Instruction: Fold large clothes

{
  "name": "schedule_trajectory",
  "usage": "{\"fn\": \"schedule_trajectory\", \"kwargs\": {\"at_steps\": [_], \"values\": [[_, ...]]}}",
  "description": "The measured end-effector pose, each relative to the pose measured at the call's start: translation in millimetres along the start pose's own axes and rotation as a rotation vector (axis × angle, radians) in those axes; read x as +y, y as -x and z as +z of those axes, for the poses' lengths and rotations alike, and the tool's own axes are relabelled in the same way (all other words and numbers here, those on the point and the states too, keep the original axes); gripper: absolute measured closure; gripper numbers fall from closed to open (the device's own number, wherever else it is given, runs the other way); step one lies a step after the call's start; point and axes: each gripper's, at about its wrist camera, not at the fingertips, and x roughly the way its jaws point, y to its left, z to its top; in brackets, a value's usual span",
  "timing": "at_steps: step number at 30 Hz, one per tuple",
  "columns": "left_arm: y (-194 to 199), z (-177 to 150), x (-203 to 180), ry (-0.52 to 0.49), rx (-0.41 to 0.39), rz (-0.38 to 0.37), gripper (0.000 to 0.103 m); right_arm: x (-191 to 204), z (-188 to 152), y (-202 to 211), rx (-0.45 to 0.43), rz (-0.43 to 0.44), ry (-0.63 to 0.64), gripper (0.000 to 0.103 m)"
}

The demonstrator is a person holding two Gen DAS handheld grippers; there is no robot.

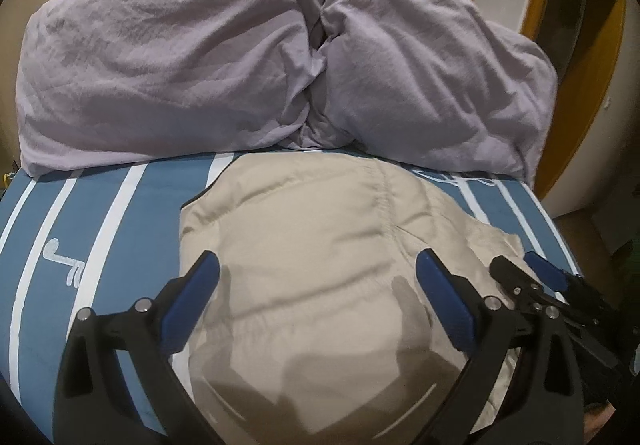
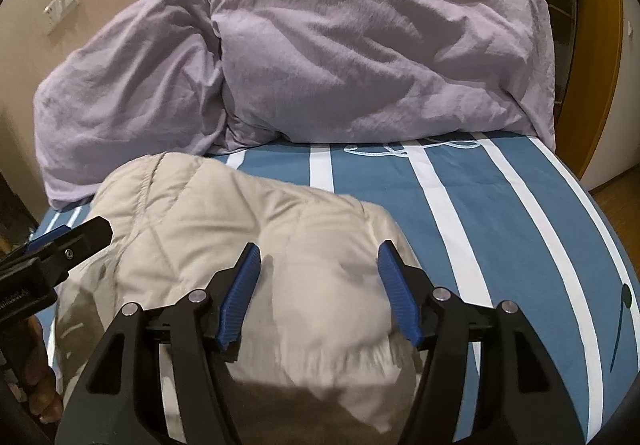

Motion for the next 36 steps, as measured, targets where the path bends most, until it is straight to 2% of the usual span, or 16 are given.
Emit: {"fn": "schedule_trajectory", "kwargs": {"at_steps": [5, 9, 12, 16, 17, 20, 21, 24, 29, 33, 36], "values": [[-2.3, -13.5, -5.1, 0.000, 0.040, 0.007, 0.005, -0.9, -14.6, 2.8, 0.020, 0.007, -0.009, 0.040], [-6.4, -25.3, -13.0, -0.078, 0.020, 0.059, 0.004, 2.1, -25.4, -2.2, 0.035, 0.001, 0.005, 0.040], [-6.7, -26.4, -10.3, -0.076, 0.021, 0.055, 0.004, 4.9, -29.9, -3.7, 0.021, -0.012, 0.032, 0.040], [1.0, -24.5, -4.8, -0.055, 0.045, 0.036, 0.004, 3.4, -24.8, -0.5, 0.049, -0.008, 0.040, 0.038], [4.0, -23.5, -0.7, -0.040, 0.053, 0.026, 0.004, 1.0, -22.7, 1.8, 0.056, -0.002, 0.031, 0.036], [12.1, -20.8, 13.5, 0.003, 0.066, 0.011, 0.005, -11.5, -19.1, 10.6, 0.063, 0.007, -0.003, 0.017], [15.2, -19.4, 20.8, 0.016, 0.071, 0.010, 0.005, -15.4, -19.4, 11.9, 0.064, 0.014, -0.012, 0.015], [19.3, -17.4, 38.9, 0.053, 0.090, 0.004, 0.005, -34.1, -17.1, 11.4, 0.096, 0.057, -0.055, 0.009], [16.9, -19.6, 65.3, 0.133, 0.143, -0.018, 0.005, -56.3, -14.6, -6.4, 0.217, 0.189, -0.153, 0.001], [10.7, -23.3, 77.4, 0.196, 0.188, -0.067, 0.005, -67.2, -13.8, -28.9, 0.325, 0.294, -0.221, 0.001], [5.4, -27.0, 81.3, 0.220, 0.208, -0.097, 0.004, -69.3, -14.1, -40.1, 0.384, 0.339, -0.242, 0.001]]}}
